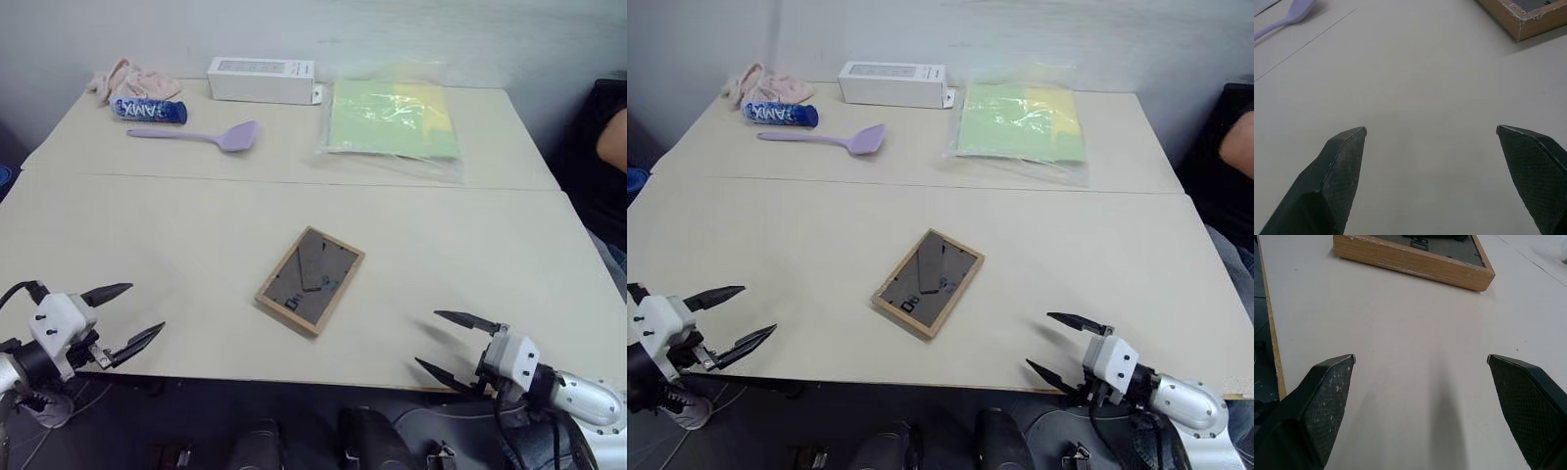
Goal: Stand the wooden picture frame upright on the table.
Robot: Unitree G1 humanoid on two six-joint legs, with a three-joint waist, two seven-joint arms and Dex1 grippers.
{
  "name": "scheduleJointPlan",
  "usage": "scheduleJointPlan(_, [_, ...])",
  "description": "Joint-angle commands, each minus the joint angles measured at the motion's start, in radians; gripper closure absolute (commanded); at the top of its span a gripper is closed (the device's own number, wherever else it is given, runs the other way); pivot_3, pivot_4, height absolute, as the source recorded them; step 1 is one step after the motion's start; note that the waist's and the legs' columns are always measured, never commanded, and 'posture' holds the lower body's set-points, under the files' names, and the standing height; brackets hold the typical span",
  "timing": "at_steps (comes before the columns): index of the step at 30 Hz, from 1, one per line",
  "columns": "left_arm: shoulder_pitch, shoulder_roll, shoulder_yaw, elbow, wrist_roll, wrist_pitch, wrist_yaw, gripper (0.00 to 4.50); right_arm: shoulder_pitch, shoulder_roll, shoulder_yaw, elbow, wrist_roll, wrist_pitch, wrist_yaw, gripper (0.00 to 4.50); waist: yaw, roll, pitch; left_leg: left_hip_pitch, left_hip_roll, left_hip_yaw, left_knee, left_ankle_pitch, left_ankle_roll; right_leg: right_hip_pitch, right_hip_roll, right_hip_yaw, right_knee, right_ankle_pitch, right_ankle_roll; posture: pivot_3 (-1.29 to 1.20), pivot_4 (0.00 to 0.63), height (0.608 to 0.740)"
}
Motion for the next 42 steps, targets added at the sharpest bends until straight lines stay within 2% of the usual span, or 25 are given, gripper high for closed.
scheduleJointPlan(1, [-0.005, 0.016, 0.006, -0.017, -0.03, 0.052, -0.008, 0.0, -0.006, 0.025, 0.01, -0.038, 0.006, 0.004, -0.032, 0.03, 0.0, 0.0, 0.0, 0.0, 0.0, 0.0, 0.0, 0.0, 0.0, 0.0, 0.0, 0.0, 0.0, 0.0, 0.0, 0.0, 0.15, 0.74])
scheduleJointPlan(5, [-0.038, 0.035, -0.031, -0.073, -0.057, 0.169, 0.003, 0.0, -0.037, 0.035, 0.057, -0.11, 0.038, 0.11, -0.05, 0.03, 0.001, 0.0, 0.0, 0.0, 0.0, 0.0, 0.0, 0.0, 0.0, 0.0, 0.0, 0.0, 0.001, 0.0, 0.0, 0.0, 0.15, 0.74])
scheduleJointPlan(6, [-0.082, 0.034, -0.07, -0.087, -0.05, 0.197, 0.018, 0.0, -0.059, 0.04, 0.081, -0.138, 0.035, 0.157, -0.064, 0.2, 0.002, 0.0, 0.0, 0.0, 0.0, 0.0, 0.001, 0.0, 0.0, 0.0, 0.0, 0.0, 0.001, 0.0, 0.0, 0.0, 0.15, 0.74])
scheduleJointPlan(9, [-0.25, 0.012, -0.21, -0.089, 0.023, 0.251, 0.103, 0.61, -0.152, 0.055, 0.159, -0.179, -0.023, 0.29, -0.12, 0.93, 0.011, 0.0, 0.0, 0.0, 0.0, -0.001, 0.001, 0.0, 0.001, 0.001, 0.0, -0.001, 0.002, 0.0, 0.0, 0.0, 0.15, 0.74])
scheduleJointPlan(13, [-0.448, -0.04, -0.384, -0.018, 0.11, 0.267, 0.135, 1.86, -0.283, 0.087, 0.251, -0.137, -0.119, 0.376, -0.172, 2.36, 0.013, 0.0, 0.0, -0.001, -0.001, -0.001, 0.002, 0.001, -0.003, -0.001, 0.0, -0.001, 0.002, 0.001, 0.001, 0.0, 0.15, 0.74])
scheduleJointPlan(17, [-0.57, -0.095, -0.51, 0.076, 0.191, 0.266, 0.149, 3.22, -0.379, 0.12, 0.308, -0.081, -0.18, 0.418, -0.201, 3.85, 0.01, 0.0, 0.0, -0.004, -0.001, 0.001, 0.003, 0.002, -0.003, -0.003, 0.002, -0.001, 0.004, 0.001, 0.002, 0.0, 0.15, 0.74])
scheduleJointPlan(20, [-0.608, -0.12, -0.571, 0.119, 0.22, 0.277, 0.138, 3.96, -0.408, 0.148, 0.333, -0.086, -0.162, 0.49, -0.203, 4.5, 0.006, 0.0, 0.0, -0.004, -0.001, 0.002, 0.004, 0.002, -0.002, -0.003, 0.002, -0.001, 0.005, 0.001, 0.002, 0.0, 0.15, 0.74])
scheduleJointPlan(27, [-0.576, -0.154, -0.653, 0.075, 0.209, 0.302, 0.074, 3.96, -0.474, 0.191, 0.363, -0.076, -0.188, 0.53, -0.231, 4.5, 0.004, 0.0, -0.001, -0.003, -0.001, 0.001, 0.008, 0.003, -0.002, -0.003, 0.002, 0.0, 0.01, 0.001, 0.002, 0.0, 0.15, 0.74])
scheduleJointPlan(42, [-0.44, -0.171, -0.592, -0.07, 0.128, 0.368, 0.069, 3.96, -0.548, 0.134, 0.35, 0.017, -0.198, 0.513, -0.161, 4.5, 0.003, 0.0, -0.001, -0.003, -0.001, 0.001, 0.007, 0.003, -0.002, -0.002, 0.001, 0.0, 0.01, 0.001, 0.002, 0.0, 0.15, 0.74])
